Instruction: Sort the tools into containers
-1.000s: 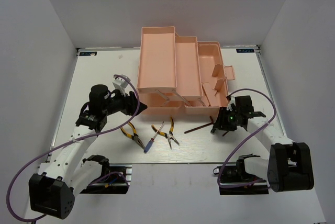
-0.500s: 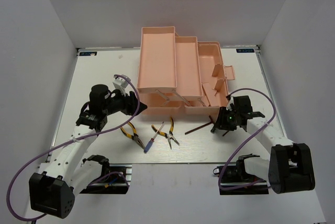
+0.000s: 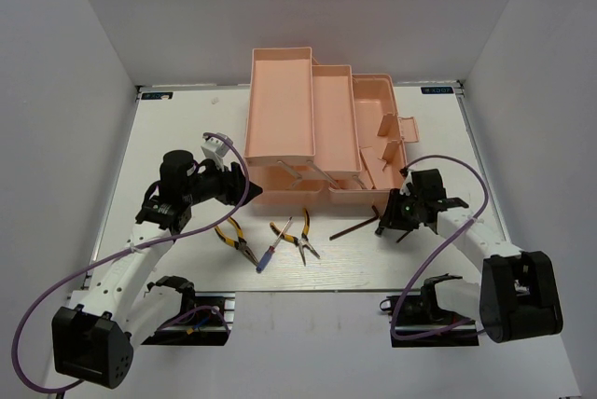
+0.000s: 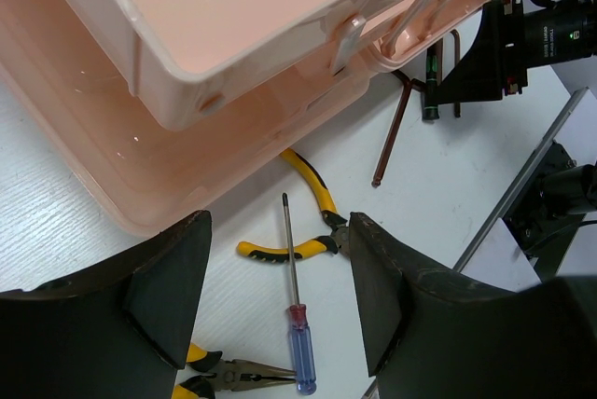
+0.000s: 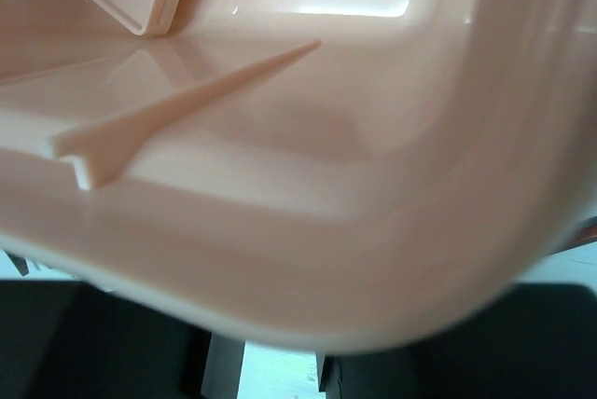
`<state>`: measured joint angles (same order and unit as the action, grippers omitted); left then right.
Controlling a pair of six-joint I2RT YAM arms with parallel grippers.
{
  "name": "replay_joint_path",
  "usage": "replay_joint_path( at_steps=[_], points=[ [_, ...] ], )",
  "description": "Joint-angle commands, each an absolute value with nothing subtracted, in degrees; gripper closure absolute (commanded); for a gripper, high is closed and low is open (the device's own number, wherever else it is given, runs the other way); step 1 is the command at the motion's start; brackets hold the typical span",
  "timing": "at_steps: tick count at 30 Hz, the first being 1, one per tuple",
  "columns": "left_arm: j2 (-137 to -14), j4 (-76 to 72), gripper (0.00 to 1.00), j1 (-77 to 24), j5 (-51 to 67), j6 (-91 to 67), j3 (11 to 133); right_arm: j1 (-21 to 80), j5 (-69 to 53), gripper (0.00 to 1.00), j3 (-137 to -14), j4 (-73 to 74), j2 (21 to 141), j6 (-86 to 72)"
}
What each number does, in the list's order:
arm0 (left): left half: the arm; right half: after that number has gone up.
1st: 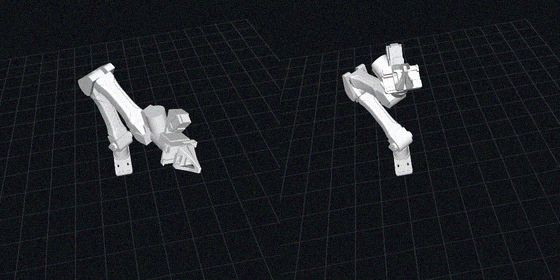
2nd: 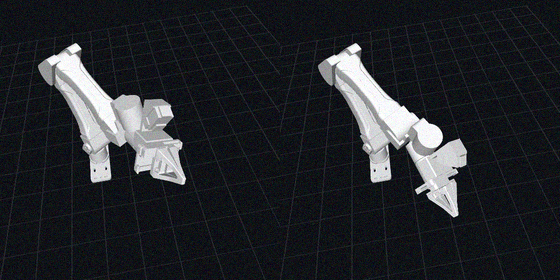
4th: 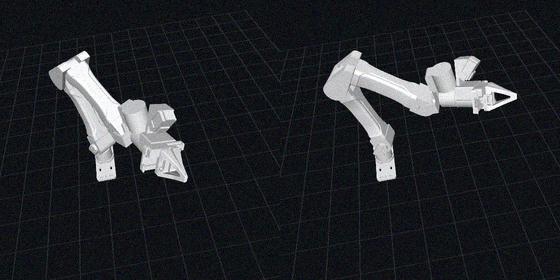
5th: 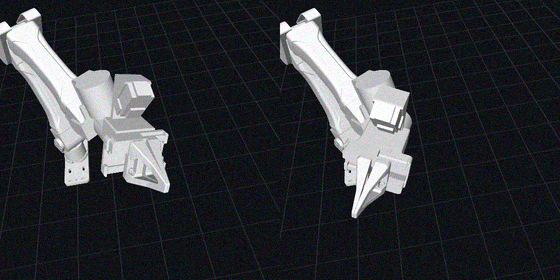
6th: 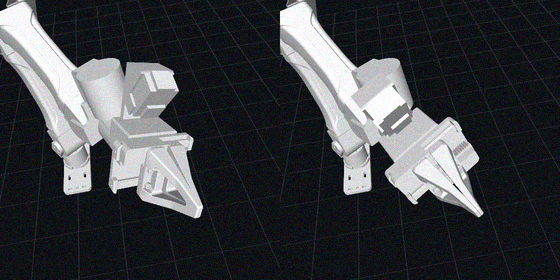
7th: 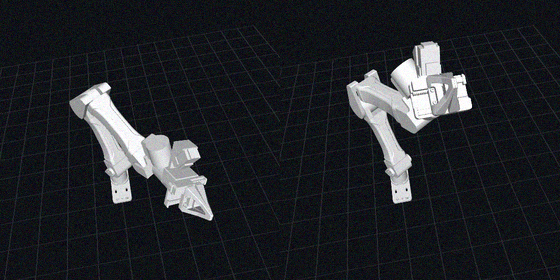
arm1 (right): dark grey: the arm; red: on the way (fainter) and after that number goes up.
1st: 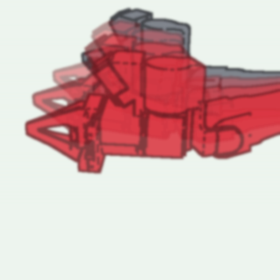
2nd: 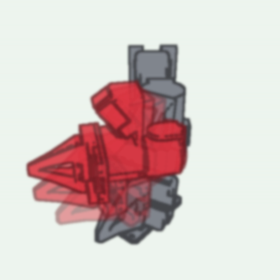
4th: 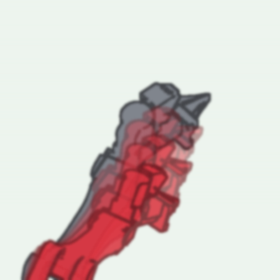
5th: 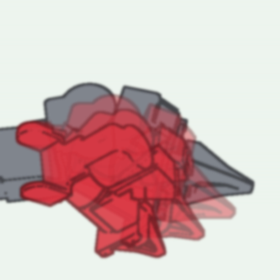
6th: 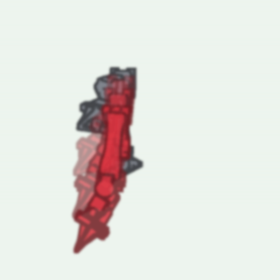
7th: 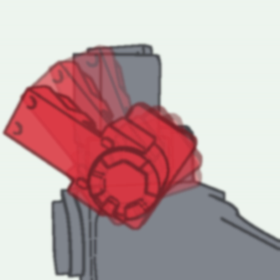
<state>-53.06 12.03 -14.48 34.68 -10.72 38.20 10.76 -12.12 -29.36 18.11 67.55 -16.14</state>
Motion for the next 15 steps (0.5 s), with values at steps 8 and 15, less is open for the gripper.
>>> replay_joint_path(
  at_steps=[8, 15],
  points=[
    [-53.26, 12.22, 0.29, -14.77, 34.54, -10.02, 39.38, 10.55, -4.22, 0.71, -29.71, 19.16, 64.86, -16.79],
    [-53.26, 12.22, 0.29, -14.77, 34.54, -10.02, 39.38, 10.37, -2.64, 0.71, -29.71, 19.42, 66.00, -16.44]
  ],
)
